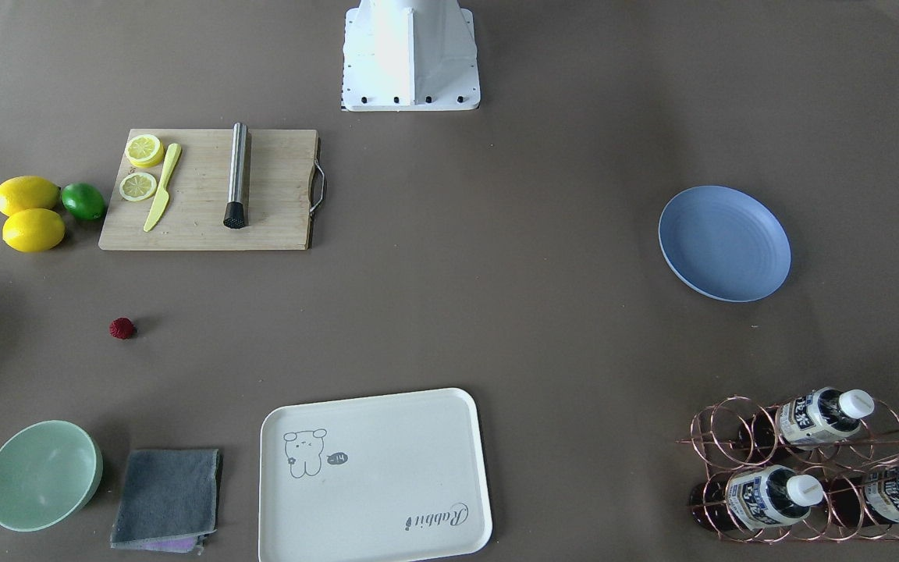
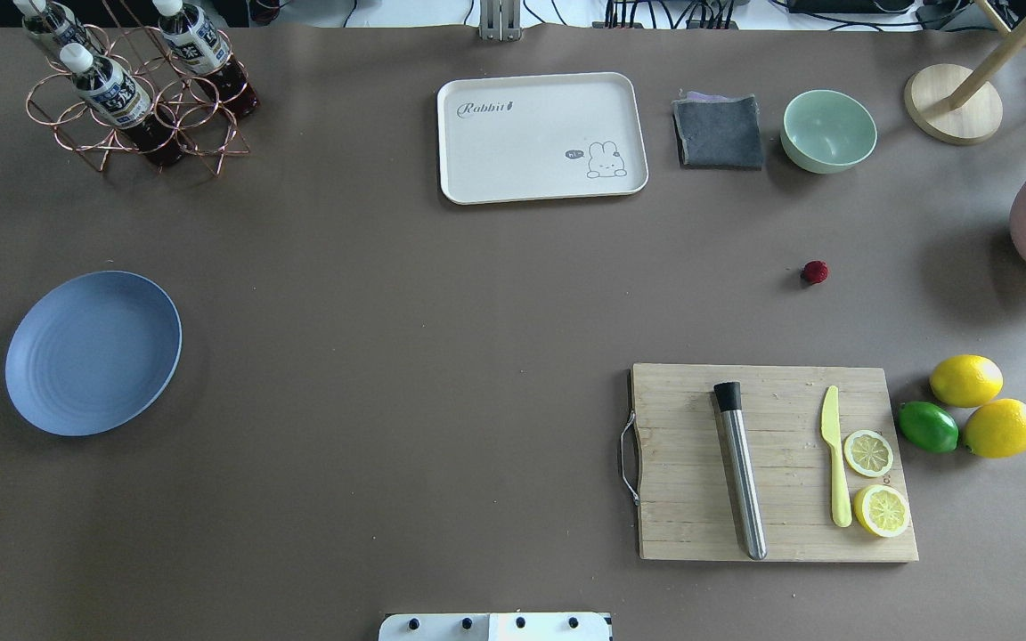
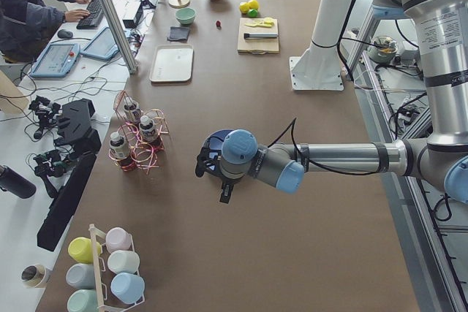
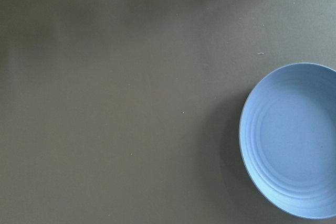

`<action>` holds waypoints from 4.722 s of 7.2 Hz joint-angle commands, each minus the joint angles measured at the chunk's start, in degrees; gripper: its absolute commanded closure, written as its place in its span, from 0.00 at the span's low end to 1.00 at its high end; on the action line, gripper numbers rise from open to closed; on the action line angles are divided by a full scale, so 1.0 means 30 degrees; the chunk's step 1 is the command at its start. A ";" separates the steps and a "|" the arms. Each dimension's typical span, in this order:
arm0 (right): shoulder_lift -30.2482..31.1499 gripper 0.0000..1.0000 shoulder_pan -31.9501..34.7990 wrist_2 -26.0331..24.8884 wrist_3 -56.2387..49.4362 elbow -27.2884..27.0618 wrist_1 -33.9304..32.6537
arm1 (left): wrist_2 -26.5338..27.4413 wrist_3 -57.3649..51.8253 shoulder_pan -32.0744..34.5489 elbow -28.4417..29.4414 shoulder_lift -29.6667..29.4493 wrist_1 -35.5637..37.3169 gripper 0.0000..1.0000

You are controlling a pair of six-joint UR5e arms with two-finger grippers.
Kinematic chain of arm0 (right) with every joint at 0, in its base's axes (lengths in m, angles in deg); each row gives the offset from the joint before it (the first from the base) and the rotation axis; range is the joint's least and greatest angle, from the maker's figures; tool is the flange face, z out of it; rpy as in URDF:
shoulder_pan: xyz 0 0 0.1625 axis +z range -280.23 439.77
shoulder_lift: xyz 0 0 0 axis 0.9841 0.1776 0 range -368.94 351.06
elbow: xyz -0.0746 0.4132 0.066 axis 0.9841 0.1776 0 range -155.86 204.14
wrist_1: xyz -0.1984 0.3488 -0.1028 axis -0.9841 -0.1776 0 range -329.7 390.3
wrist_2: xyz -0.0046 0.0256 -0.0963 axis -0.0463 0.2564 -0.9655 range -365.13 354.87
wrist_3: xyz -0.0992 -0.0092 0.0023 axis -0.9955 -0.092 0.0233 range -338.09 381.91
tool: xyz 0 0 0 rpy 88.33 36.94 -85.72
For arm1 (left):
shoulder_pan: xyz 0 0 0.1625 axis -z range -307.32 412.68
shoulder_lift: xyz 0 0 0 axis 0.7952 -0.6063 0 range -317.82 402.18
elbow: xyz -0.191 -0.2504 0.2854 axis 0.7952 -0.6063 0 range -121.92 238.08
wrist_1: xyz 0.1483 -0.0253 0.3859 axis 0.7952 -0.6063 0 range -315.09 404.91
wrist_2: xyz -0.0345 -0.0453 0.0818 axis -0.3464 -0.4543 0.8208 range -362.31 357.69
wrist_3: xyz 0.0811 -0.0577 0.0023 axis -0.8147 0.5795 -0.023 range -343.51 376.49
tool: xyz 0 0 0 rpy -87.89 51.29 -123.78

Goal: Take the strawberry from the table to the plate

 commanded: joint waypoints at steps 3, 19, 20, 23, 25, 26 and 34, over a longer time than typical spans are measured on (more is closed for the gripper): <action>-0.0166 0.00 -0.0925 -0.0714 0.0721 -0.0102 0.0061 | 0.2946 0.8049 -0.4767 0.2138 -0.0574 -0.6678 0.02; 0.0039 0.00 -0.0926 -0.1096 0.0750 -0.0336 0.0032 | 0.2660 1.0940 -0.9056 0.5226 -0.3595 -0.8893 1.00; 0.0068 0.00 -0.0926 -0.1096 0.0750 -0.0336 0.0032 | 0.2305 1.0970 -0.8996 0.5224 -0.3916 -0.8689 1.00; 0.0127 0.00 -0.0926 -0.1037 0.0750 -0.0307 0.0032 | 0.1158 1.6919 -0.9138 0.4438 -0.7654 -0.8833 1.00; 0.0127 0.00 -0.0926 -0.1066 0.0721 -0.0220 0.0032 | 0.2262 2.1904 -1.1618 0.3234 -0.9971 -0.8688 1.00; 0.0127 0.00 -0.0926 -0.1095 0.0721 -0.0161 0.0032 | 0.3867 2.2972 -1.3024 0.3203 -1.1608 -0.7295 1.00; -0.0078 0.00 -0.1131 -0.1009 0.0692 -0.0131 0.0032 | 0.8424 2.3158 -1.6700 0.5135 -1.5902 -0.3619 0.52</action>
